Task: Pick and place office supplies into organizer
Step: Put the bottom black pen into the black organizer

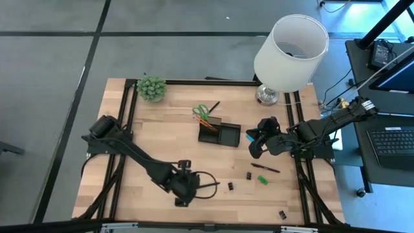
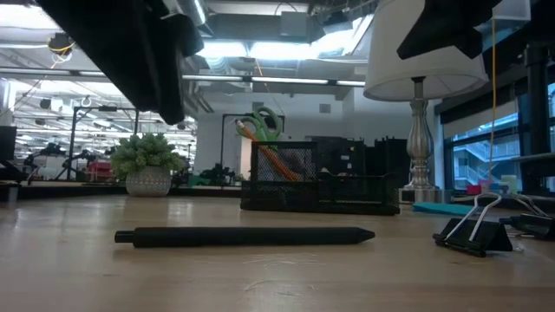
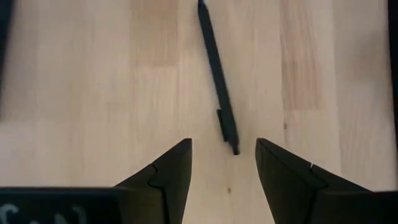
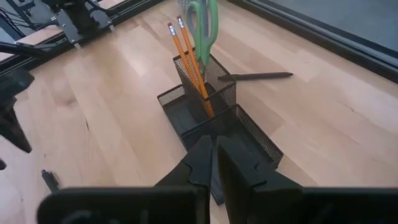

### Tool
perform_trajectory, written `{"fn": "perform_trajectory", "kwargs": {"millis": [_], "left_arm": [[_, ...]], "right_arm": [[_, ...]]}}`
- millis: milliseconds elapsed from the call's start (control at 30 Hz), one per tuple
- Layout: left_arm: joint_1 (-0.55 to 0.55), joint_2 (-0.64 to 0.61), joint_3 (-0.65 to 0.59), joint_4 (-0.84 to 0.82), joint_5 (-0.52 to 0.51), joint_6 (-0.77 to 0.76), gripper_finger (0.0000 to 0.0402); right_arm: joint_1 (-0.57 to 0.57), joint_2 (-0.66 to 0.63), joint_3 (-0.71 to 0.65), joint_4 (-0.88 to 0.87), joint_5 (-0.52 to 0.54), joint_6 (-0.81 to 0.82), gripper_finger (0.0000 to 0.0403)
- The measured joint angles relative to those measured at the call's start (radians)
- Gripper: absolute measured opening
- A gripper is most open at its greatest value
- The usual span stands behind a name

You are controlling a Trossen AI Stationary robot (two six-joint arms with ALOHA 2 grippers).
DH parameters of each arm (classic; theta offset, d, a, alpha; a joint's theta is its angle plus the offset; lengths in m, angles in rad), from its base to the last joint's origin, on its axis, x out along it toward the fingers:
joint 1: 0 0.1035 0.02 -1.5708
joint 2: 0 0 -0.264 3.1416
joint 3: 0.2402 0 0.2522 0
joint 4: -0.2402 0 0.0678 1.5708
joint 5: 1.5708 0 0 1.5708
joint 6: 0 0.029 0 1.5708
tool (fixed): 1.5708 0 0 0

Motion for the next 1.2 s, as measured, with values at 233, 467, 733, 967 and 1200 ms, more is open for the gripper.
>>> {"fn": "perform_trajectory", "kwargs": {"millis": [233, 467, 733, 967, 1200], "left_arm": [[-0.005, 0.098, 0.072, 0.002, 0.08, -0.058, 0.017], [0.001, 0.14, 0.071, -0.006, 0.038, -0.094, 0.017], [0.025, 0.14, 0.059, -0.006, 0.046, -0.12, 0.017], [0.031, 0.14, 0.025, 0.006, 0.083, -0.147, 0.017], [0.045, 0.151, 0.02, 0.021, 0.081, -0.161, 0.017]], "right_arm": [[0.0, 0.0, 0.0, -0.005, 0.0, 0.0, 0.0029], [0.0, 0.0, 0.0, -0.005, -0.006, 0.0, 0.0029], [0.0, 0.0, 0.0, -0.005, -0.008, 0.002, 0.0029], [0.0, 0.0, 0.0, -0.006, -0.008, 0.001, 0.0029], [0.0, 0.0, 0.0, -0.026, -0.008, 0.006, 0.0029]]}}
